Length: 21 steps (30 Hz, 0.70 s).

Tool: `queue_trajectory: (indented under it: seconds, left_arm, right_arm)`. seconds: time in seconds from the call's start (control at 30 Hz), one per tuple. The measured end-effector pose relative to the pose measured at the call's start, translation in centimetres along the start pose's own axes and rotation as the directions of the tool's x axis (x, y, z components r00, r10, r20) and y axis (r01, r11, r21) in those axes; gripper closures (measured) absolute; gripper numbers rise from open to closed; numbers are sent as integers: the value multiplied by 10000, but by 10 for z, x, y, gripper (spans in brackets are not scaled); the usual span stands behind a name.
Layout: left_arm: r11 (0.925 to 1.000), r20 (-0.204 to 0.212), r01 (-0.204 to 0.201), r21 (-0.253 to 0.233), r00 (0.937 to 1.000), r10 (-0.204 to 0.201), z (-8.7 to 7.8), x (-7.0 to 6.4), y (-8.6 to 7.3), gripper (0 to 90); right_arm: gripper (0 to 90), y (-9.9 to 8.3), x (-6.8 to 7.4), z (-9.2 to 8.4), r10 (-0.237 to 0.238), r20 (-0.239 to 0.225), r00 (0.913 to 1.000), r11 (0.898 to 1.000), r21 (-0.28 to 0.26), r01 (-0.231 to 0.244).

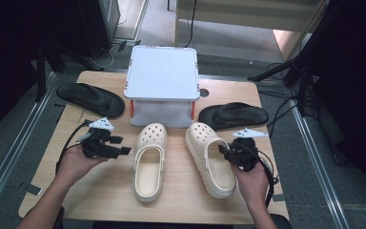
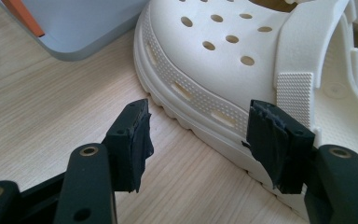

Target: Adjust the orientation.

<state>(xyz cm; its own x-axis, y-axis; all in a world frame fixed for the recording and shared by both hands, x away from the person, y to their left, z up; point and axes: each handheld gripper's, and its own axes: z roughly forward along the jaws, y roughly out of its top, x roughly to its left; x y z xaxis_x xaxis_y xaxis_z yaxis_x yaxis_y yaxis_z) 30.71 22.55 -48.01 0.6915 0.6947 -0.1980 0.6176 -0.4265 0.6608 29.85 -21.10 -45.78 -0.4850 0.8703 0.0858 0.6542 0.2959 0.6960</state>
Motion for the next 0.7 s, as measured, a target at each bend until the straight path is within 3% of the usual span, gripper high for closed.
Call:
queue_trajectory:
  seconds: [0.17,0.3,0.37,0.53,0.7]
  left_arm:
    - [10000,37,1,-75,10000,0,-1,-1,1,415]
    - [9994,-42,-57,-329,10000,56,-4,-2,1,485]
    - [9995,167,143,-298,9998,-138,-4,-1,1,517]
    - [9995,598,321,-58,9977,-317,-1,1,1,655]
    - [9989,755,-7,470,9971,-29,7,1,0,852]
  right_arm:
    - [761,10,9,15,-207,-100,9997,9994,267,209]
    - [761,21,17,23,-314,-139,9994,9990,324,318]
    - [761,25,20,27,-374,-193,9991,9986,370,381]
    - [761,28,31,35,-488,-157,9987,9972,560,496]
    - [760,26,37,41,-682,61,9977,9959,601,677]
